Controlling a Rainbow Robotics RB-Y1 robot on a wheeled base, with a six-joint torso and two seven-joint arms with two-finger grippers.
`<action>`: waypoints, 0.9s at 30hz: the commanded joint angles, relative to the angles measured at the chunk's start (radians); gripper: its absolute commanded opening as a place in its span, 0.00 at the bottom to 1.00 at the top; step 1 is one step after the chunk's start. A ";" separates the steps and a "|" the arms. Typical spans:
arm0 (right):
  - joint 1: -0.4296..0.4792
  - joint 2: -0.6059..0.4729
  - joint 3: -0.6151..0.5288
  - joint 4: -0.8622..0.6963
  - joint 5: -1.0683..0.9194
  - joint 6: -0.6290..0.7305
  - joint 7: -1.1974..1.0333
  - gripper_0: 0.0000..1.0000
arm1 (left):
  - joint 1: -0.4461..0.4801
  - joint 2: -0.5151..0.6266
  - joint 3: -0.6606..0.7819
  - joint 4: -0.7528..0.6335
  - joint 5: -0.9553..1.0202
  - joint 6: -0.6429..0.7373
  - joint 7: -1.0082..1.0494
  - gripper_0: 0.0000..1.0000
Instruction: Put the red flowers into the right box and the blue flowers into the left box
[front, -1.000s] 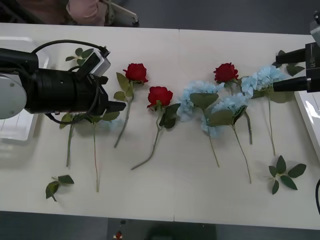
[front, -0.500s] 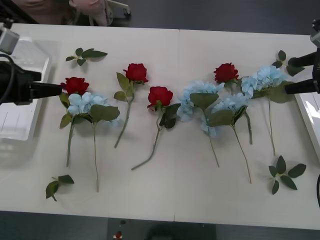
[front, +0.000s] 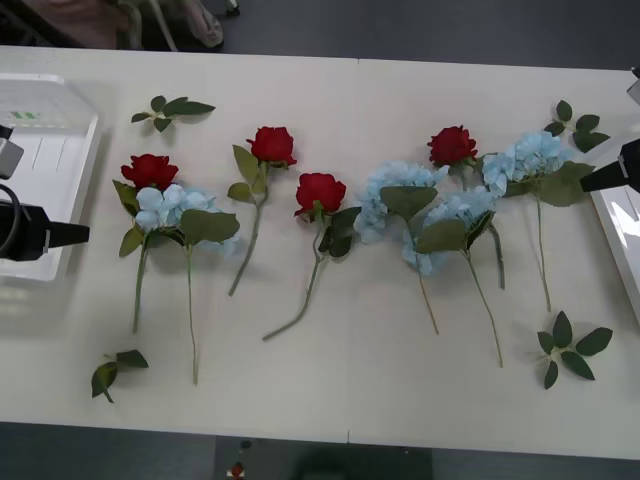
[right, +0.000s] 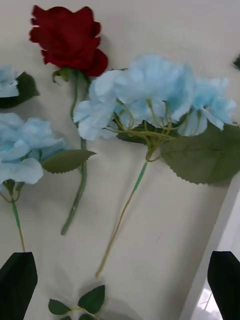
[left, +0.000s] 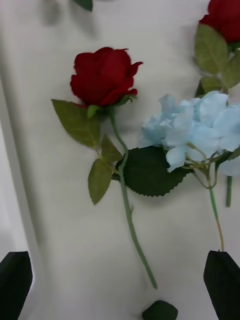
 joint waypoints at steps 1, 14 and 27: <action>0.042 -0.011 0.035 -0.018 0.023 -0.083 -0.134 1.00 | -0.032 -0.018 0.000 0.064 -0.041 -0.022 -0.006 1.00; 0.091 0.052 0.153 0.053 0.150 -0.320 -0.353 1.00 | -0.195 -0.097 -0.135 0.271 -0.229 -0.094 -0.022 1.00; 0.091 0.092 0.269 0.163 0.196 -0.554 -0.364 1.00 | -0.411 -0.163 -0.268 0.512 -0.285 -0.173 -0.034 1.00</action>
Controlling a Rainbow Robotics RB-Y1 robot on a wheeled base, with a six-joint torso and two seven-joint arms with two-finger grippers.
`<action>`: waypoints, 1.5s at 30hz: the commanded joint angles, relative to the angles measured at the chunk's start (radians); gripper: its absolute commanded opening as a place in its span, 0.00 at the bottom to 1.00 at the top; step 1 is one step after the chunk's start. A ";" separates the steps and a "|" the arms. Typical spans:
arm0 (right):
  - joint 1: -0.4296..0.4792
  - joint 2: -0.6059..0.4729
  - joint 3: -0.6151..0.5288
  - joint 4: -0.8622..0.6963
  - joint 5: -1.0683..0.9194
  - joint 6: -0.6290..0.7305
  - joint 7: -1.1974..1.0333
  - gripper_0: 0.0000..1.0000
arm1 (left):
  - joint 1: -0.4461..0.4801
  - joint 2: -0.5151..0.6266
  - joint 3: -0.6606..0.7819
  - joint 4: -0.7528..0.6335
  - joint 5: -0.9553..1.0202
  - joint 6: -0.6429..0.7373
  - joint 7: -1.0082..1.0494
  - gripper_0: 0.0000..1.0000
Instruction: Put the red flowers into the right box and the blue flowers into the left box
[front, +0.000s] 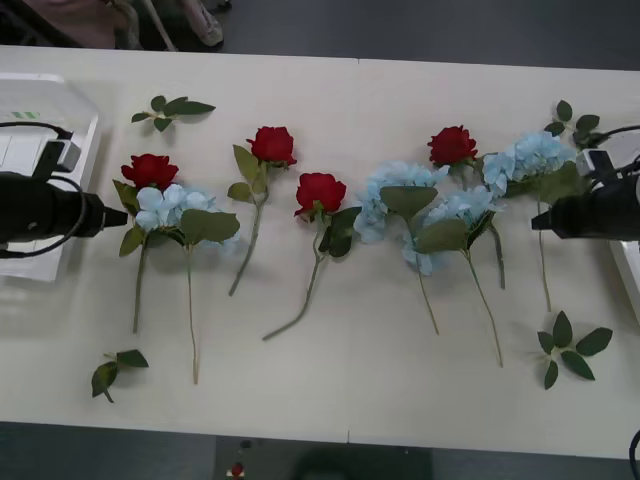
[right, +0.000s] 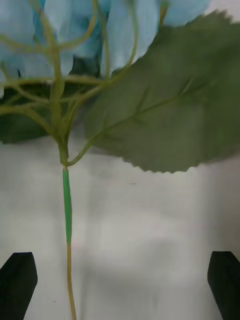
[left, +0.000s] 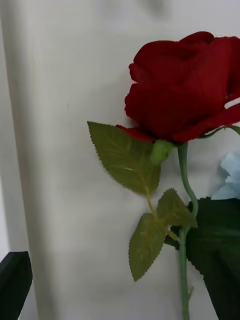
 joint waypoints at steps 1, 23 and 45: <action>-0.023 0.019 -0.028 -0.012 0.030 -0.003 -0.030 1.00 | -0.090 -0.023 -0.038 0.079 -0.023 -0.060 -0.032 1.00; -0.021 0.056 0.030 -0.005 0.107 -0.052 -0.082 0.08 | -0.203 -0.082 -0.237 0.234 -0.087 -0.144 -0.043 1.00; -0.020 0.036 0.009 -0.043 0.087 -0.054 -0.069 0.00 | -0.202 -0.128 -0.239 0.277 -0.155 -0.163 -0.043 0.00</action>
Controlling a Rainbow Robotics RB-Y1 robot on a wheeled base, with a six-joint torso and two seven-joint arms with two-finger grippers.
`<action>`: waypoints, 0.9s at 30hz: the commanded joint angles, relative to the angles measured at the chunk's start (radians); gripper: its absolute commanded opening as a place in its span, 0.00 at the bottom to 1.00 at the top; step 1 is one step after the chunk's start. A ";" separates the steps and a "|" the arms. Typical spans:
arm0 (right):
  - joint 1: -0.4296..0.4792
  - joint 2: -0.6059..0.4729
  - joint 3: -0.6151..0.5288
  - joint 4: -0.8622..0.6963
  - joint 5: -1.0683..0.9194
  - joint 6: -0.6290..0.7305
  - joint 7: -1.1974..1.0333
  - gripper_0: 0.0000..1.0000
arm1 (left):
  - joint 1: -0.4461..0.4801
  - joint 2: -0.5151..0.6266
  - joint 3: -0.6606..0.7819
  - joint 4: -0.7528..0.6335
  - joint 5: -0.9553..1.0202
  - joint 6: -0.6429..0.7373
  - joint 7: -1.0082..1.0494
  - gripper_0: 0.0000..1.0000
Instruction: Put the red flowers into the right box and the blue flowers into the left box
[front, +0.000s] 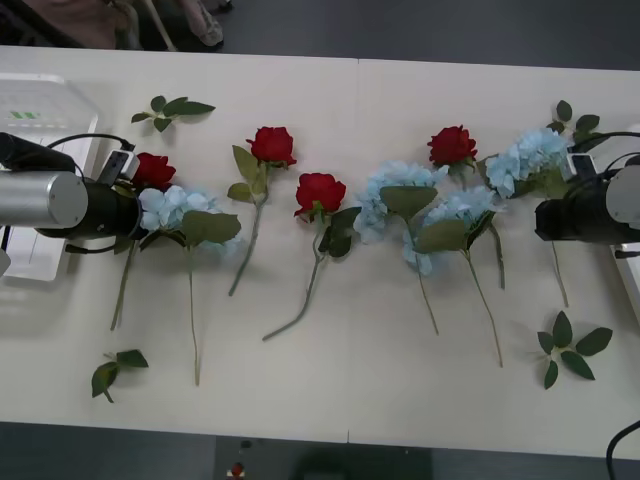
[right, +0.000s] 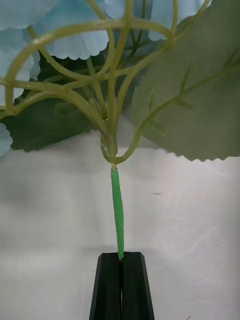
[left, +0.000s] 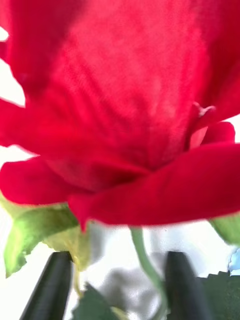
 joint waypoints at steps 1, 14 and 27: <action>-0.021 -0.024 -0.013 -0.056 -0.009 0.013 -0.012 0.00 | -0.015 -0.023 -0.006 0.004 -0.016 0.000 -0.040 0.00; 0.053 -0.025 -0.164 -0.374 -0.063 0.263 -0.006 0.00 | -0.014 -0.021 -0.004 -0.002 -0.037 -0.019 -0.040 0.00; 0.108 -0.025 -0.211 -0.454 -0.110 0.314 -0.002 0.03 | -0.020 0.102 0.040 -0.407 0.145 -0.017 -0.028 0.00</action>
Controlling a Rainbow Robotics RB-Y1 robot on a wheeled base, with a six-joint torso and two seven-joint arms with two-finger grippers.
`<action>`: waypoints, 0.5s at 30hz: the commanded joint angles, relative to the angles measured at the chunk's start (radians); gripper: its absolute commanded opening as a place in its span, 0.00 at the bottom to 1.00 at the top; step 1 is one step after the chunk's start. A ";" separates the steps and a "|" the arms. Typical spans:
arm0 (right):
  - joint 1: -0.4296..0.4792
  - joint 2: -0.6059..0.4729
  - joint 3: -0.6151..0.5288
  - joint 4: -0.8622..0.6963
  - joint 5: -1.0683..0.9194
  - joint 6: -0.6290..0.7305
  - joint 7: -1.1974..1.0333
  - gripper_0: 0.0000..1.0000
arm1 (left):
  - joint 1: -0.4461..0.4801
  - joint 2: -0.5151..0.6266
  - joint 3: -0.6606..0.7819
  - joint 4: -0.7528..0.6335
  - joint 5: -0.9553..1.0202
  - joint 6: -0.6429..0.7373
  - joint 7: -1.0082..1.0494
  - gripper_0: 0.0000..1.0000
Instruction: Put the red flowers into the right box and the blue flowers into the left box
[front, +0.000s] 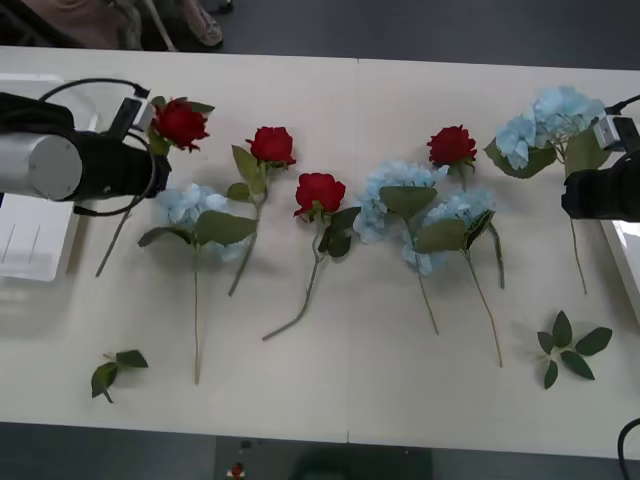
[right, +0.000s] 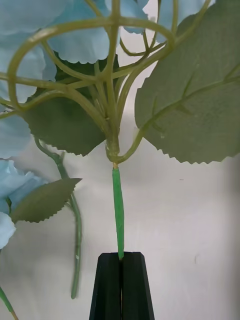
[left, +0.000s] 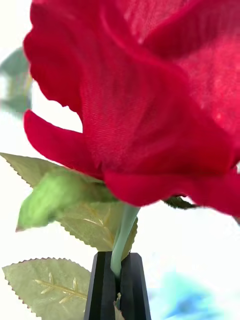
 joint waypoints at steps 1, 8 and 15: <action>-0.009 -0.022 0.003 -0.020 0.015 -0.006 -0.003 0.14 | -0.020 0.041 0.046 -0.140 0.055 -0.004 -0.025 0.00; -0.009 -0.012 0.003 -0.021 0.028 -0.005 -0.003 1.00 | -0.031 0.043 0.069 -0.295 0.167 -0.009 -0.014 0.00; -0.009 -0.011 0.003 -0.024 0.015 -0.006 0.011 1.00 | -0.114 -0.041 0.081 -0.335 0.232 -0.017 0.000 0.00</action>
